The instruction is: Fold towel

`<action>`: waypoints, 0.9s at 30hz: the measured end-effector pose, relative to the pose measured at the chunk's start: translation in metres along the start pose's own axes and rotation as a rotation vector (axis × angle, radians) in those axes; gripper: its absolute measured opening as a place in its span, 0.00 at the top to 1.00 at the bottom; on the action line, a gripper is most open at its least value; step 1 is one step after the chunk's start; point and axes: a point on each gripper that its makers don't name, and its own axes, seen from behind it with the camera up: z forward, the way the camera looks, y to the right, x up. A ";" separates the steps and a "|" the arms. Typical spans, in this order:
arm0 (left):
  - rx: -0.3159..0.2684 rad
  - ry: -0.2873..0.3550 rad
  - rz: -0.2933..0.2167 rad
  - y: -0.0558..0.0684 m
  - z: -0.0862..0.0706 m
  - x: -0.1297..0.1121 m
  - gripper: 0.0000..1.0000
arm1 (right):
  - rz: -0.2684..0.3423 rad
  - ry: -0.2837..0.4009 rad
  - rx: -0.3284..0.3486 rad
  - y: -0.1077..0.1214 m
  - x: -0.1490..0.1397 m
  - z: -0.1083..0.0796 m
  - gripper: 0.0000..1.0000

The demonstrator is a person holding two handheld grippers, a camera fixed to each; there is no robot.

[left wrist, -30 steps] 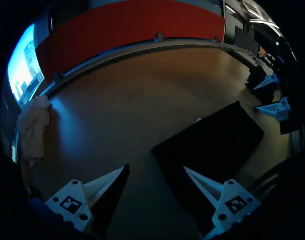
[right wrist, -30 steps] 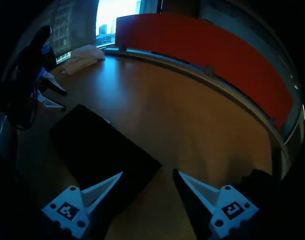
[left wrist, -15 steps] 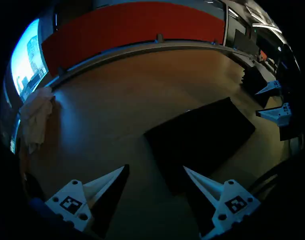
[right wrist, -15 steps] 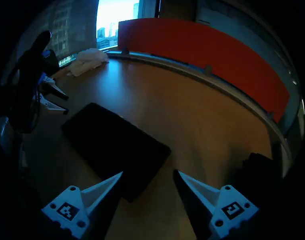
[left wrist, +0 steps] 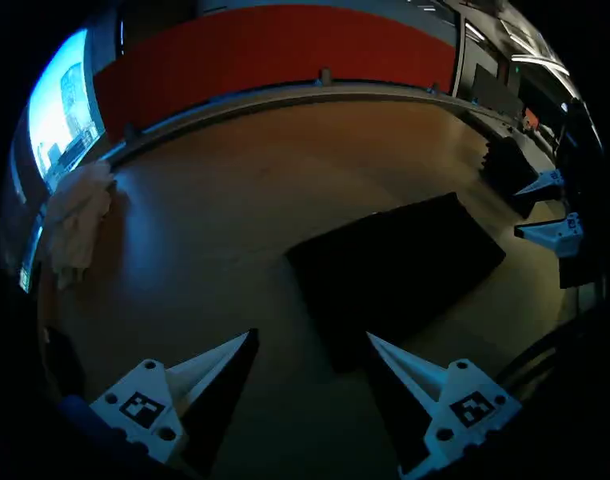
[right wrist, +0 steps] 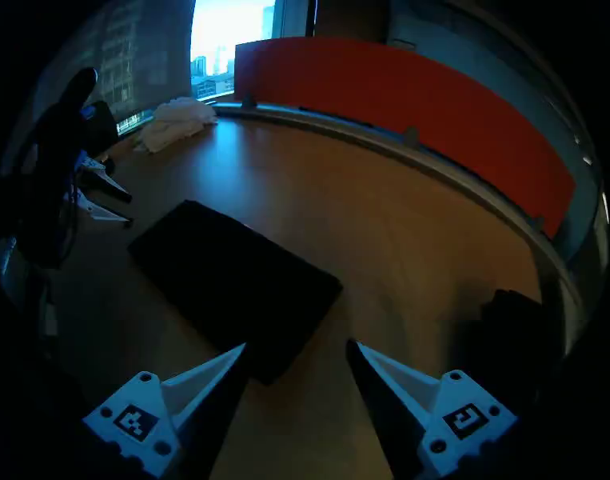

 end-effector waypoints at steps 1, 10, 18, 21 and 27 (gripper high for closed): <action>0.002 0.001 -0.004 0.000 -0.001 0.000 0.12 | -0.002 0.001 0.002 0.000 0.000 0.000 0.14; 0.033 0.016 -0.055 -0.004 -0.018 -0.010 0.12 | -0.035 -0.005 0.027 -0.002 -0.001 0.004 0.14; 0.057 0.029 -0.125 -0.007 -0.034 -0.024 0.12 | -0.066 -0.011 0.049 -0.004 -0.001 0.007 0.13; 0.065 0.029 -0.143 -0.009 -0.039 -0.029 0.12 | -0.073 -0.014 0.057 -0.004 -0.001 0.009 0.13; 0.080 0.028 -0.167 -0.009 -0.049 -0.041 0.12 | -0.093 -0.023 0.075 -0.005 -0.004 0.012 0.14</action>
